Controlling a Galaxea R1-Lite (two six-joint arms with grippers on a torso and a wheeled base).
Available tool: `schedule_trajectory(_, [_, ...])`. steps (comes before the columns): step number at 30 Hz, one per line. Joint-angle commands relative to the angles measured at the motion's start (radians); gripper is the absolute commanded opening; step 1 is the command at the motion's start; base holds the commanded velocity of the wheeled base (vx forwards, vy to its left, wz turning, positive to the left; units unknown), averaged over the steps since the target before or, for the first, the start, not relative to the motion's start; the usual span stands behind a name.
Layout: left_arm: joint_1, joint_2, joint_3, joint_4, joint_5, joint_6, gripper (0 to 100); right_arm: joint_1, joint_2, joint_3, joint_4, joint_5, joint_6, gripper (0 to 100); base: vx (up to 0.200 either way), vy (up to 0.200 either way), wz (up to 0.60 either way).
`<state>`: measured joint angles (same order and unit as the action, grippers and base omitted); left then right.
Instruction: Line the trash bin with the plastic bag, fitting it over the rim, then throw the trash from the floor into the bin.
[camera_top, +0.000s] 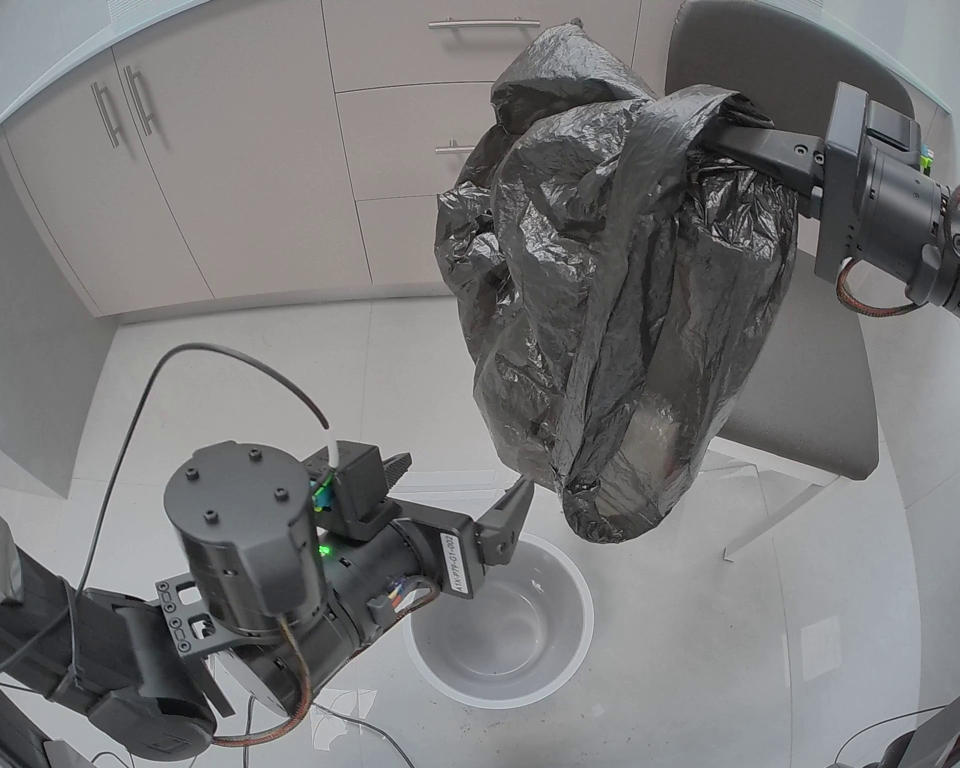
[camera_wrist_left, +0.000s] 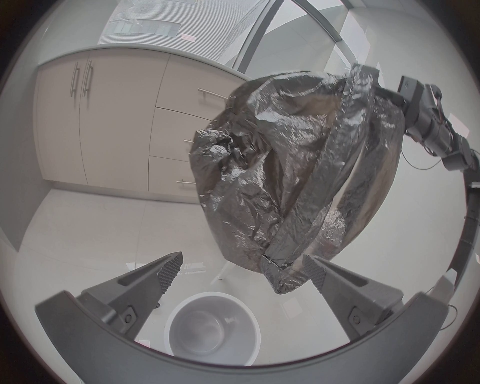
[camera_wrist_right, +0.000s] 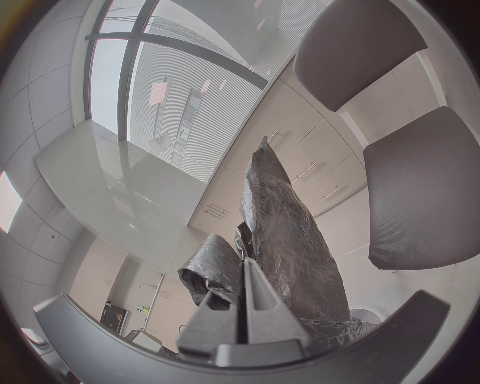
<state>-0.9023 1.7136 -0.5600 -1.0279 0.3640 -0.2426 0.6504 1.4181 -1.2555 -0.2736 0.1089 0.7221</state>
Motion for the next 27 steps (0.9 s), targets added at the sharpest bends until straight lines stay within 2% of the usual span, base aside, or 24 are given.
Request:
schedule_trajectory(1, [-0.017,0.055,-0.018,0.0,0.003,0.002,100,0.014,0.021,-0.008,0.001,-0.002,-0.007,0,0.0,0.0,0.0])
schedule_trajectory(5, [-0.035,0.05,-0.031,0.009,0.012,0.005,100,0.021,0.021,-0.007,0.001,-0.005,-0.007,0,0.0,0.0,0.0])
schedule_trajectory(8, [-0.05,0.057,-0.032,0.014,0.049,0.009,100,0.021,0.021,-0.008,0.001,-0.006,-0.007,0,0.0,0.0,0.0])
schedule_trajectory(15, [-0.075,0.11,-0.032,0.009,0.047,0.045,100,0.023,0.03,-0.008,0.001,-0.006,-0.007,0,0.0,0.0,0.0])
schedule_trajectory(27, [-0.052,0.244,-0.126,0.006,0.049,0.046,100,0.037,0.018,-0.005,0.001,-0.006,-0.007,0,0.0,0.0,0.0])
